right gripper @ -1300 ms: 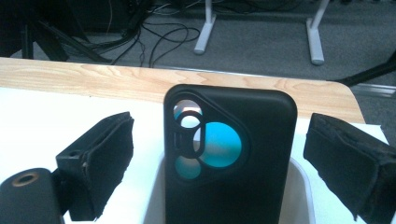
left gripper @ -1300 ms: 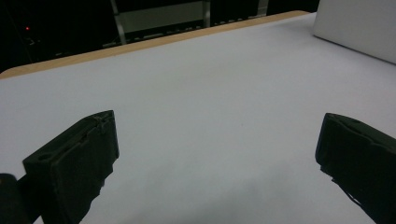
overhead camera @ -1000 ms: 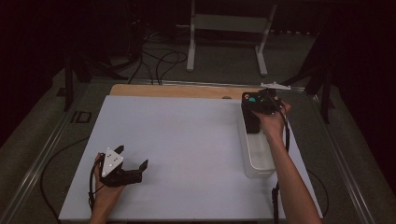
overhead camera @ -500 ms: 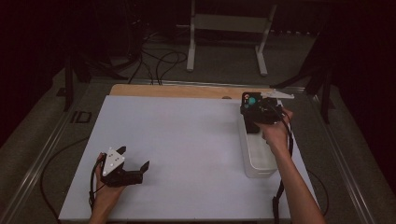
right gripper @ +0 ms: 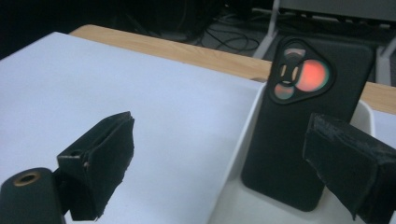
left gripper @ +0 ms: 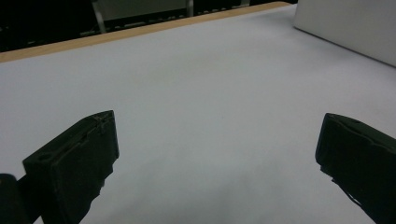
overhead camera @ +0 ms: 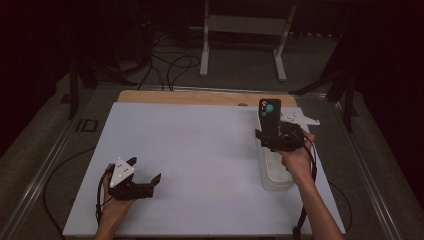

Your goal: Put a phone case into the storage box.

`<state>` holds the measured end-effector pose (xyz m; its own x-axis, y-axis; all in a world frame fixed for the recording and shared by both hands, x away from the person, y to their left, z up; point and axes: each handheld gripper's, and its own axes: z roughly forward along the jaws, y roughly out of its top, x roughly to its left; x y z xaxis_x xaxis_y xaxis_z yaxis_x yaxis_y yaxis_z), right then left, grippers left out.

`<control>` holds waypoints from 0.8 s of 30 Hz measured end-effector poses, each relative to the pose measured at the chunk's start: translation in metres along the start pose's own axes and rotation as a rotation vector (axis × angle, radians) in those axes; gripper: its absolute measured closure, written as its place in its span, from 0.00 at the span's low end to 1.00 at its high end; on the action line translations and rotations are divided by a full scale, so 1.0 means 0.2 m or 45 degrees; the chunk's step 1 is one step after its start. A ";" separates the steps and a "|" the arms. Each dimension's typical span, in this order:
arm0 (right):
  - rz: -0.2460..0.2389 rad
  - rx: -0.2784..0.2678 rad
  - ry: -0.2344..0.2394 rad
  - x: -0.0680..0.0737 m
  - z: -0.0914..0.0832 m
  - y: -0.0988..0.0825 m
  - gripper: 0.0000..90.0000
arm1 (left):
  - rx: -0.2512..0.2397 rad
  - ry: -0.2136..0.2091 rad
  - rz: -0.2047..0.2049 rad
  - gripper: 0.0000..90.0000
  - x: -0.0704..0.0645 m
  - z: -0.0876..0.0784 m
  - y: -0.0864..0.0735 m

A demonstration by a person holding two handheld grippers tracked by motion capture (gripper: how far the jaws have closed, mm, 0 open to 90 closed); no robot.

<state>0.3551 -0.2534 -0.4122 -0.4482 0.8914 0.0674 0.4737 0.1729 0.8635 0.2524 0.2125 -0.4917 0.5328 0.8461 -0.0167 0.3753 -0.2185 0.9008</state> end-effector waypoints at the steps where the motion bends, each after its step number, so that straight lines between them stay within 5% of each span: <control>1: 0.008 -0.006 0.008 0.01 -0.01 -0.01 0.10 | -0.006 -0.002 -0.005 0.00 0.00 0.00 0.00; 11: -0.006 -0.066 0.082 0.11 -0.08 -0.13 0.10 | -0.041 -0.009 -0.022 0.00 0.01 -0.04 0.02; 24: -0.061 -0.181 0.179 0.22 -0.17 -0.29 0.10 | -0.063 -0.035 0.018 0.00 -0.01 -0.07 0.05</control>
<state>0.2821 -0.2377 -0.4432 -0.5739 0.8145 0.0851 0.3421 0.1440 0.9286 0.2438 0.2156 -0.4768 0.5587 0.8292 -0.0152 0.3297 -0.2052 0.9215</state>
